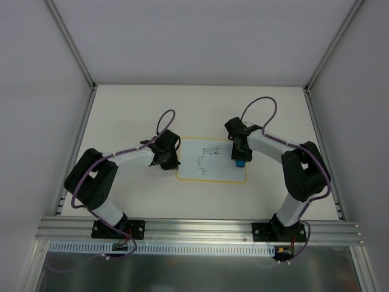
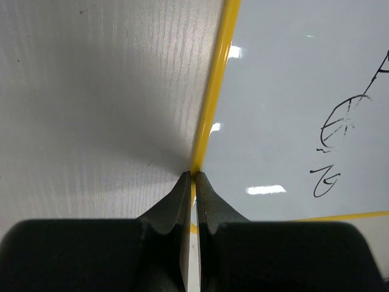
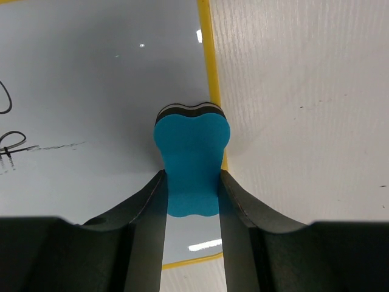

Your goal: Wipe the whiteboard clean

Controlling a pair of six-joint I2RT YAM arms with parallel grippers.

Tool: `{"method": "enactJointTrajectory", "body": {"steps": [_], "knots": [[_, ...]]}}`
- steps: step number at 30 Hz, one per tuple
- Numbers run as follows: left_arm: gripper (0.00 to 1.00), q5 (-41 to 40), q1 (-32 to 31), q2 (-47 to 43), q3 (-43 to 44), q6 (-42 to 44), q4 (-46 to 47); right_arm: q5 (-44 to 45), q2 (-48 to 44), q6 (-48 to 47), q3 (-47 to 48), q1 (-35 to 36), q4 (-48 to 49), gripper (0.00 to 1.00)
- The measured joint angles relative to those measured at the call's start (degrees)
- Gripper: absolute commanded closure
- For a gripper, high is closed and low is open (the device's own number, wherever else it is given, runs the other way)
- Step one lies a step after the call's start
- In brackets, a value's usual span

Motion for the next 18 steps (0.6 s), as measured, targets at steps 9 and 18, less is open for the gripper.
{"method": "enactJointTrajectory", "body": {"steps": [9,18], "knots": [[1.00,0.13,-0.02,0.00,0.00,-0.07,0.00,0.15,6.32,-0.17,8.15,8.61,-4.66,0.94],[1.00,0.13,-0.37,-0.22,-0.26,-0.57,0.17,-4.35,11.34,5.73,15.32,21.51,-4.59,0.95]]}}
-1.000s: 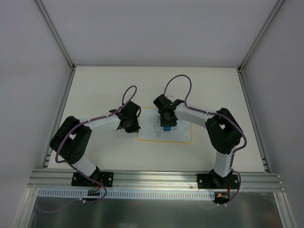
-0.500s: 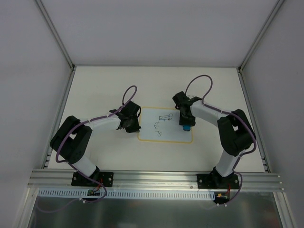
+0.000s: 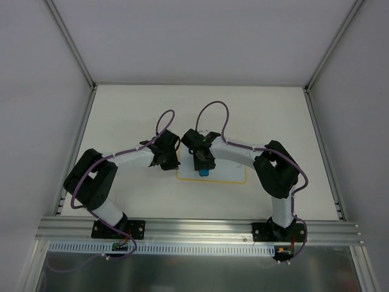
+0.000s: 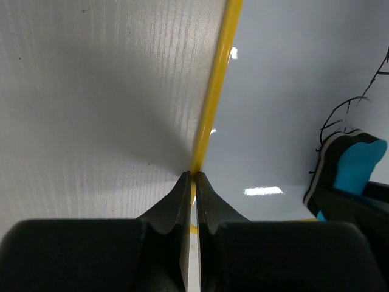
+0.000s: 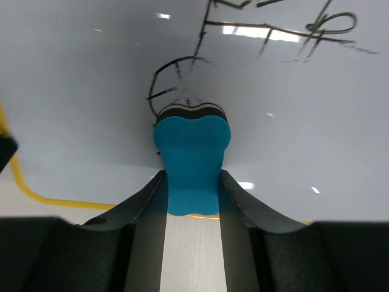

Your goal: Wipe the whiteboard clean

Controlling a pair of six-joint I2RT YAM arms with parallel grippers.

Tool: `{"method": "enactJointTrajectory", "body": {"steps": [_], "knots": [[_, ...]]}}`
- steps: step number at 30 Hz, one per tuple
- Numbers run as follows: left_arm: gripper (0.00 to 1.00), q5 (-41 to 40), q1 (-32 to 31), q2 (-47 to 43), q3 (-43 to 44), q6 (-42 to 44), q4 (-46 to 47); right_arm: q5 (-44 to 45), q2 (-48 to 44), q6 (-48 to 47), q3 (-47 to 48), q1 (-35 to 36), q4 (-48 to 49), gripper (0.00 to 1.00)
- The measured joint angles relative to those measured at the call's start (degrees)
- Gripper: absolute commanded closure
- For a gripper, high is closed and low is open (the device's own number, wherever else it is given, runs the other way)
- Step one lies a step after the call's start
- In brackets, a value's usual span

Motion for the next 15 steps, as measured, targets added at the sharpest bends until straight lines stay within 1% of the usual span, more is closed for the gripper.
{"method": "enactJointTrajectory", "body": {"steps": [3,9,15], "knots": [[1.00,-0.02,0.02,-0.33,-0.48,-0.70,0.35,0.00,0.85,2.32,1.18,1.60,-0.04,0.95],[1.00,-0.04,0.13,-0.83,-1.18,-1.49,0.74,-0.17,2.16,5.99,3.08,1.70,-1.81,0.95],[1.00,0.39,0.52,-0.87,-1.31,-1.86,0.85,0.20,3.21,7.50,4.68,1.70,-3.67,0.94]]}}
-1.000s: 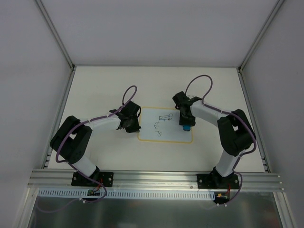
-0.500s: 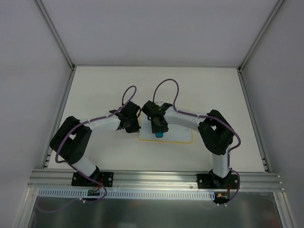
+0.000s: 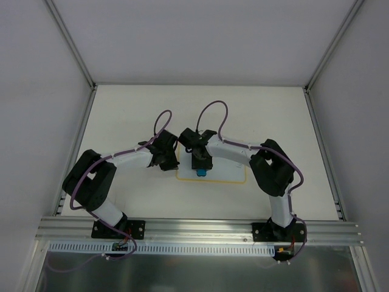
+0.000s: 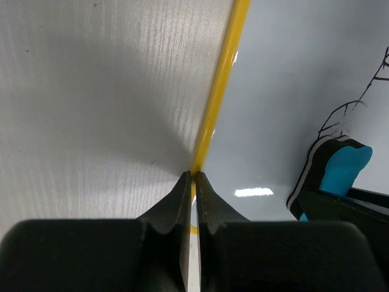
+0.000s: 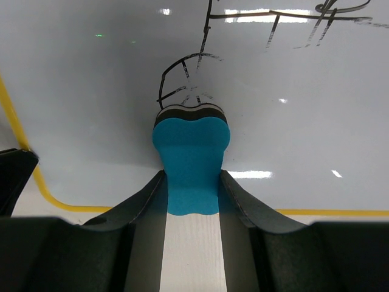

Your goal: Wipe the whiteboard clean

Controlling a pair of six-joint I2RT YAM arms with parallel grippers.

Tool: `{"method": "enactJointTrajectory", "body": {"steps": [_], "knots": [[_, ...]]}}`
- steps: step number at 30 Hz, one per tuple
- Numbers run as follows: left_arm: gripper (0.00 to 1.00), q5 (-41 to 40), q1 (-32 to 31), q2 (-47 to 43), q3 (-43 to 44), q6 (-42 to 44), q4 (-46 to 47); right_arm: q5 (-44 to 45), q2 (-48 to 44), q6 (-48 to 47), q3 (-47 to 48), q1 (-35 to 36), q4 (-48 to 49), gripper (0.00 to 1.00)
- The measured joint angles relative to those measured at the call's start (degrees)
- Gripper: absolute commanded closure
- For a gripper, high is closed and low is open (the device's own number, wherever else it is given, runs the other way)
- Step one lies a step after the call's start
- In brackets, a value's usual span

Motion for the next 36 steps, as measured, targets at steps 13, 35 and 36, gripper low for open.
{"method": "enactJointTrajectory", "body": {"steps": [13,35,36], "knots": [[1.00,0.42,-0.55,-0.31,-0.52,-0.61,0.59,0.46,-8.68,-0.37,-12.28,-9.01,4.61,0.95],[1.00,1.40,-0.55,-0.92,-1.60,-0.55,1.64,3.45,-16.41,-8.24,-21.90,-23.19,5.79,0.98],[1.00,1.46,-0.55,-0.96,-1.62,-0.52,1.62,3.54,-14.91,-8.52,-20.13,-21.70,5.27,0.98]]}}
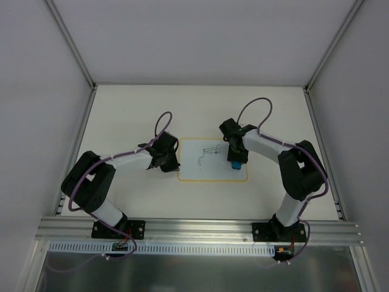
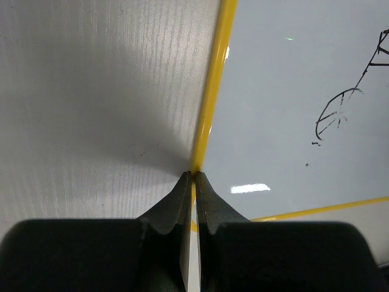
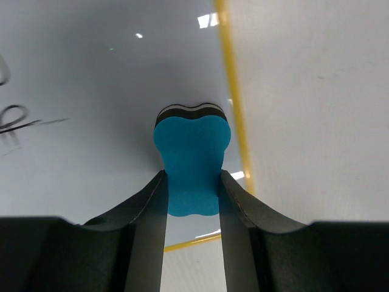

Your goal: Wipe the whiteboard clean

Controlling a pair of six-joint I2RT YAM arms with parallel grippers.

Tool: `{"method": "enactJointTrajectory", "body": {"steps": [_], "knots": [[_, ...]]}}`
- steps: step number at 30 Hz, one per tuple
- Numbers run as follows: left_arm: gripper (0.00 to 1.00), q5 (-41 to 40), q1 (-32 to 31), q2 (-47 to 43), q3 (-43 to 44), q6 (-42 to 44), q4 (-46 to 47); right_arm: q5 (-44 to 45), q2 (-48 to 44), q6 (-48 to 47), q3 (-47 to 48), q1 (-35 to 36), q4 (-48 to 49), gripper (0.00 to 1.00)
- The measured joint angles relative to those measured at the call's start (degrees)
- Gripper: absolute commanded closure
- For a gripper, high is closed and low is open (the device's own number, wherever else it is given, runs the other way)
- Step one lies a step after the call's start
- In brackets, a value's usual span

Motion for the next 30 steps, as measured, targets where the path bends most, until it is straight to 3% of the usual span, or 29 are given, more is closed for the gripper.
{"method": "enactJointTrajectory", "body": {"steps": [8,19,25,30], "knots": [[1.00,0.24,0.00,-0.96,-0.94,0.00,-0.02,0.52,12.90,-0.07,16.68,11.37,-2.84,1.00],[1.00,0.28,-0.31,-1.31,-1.16,0.24,-0.17,-2.43,21.11,1.51,29.07,20.94,-4.63,1.00],[1.00,0.31,-0.35,-1.60,-1.49,0.26,-0.17,-3.26,21.11,2.51,28.81,20.63,-4.37,1.00],[1.00,0.37,-0.35,-1.70,-1.70,0.22,-0.02,-4.66,15.93,3.87,20.87,17.31,-0.55,1.00]]}}
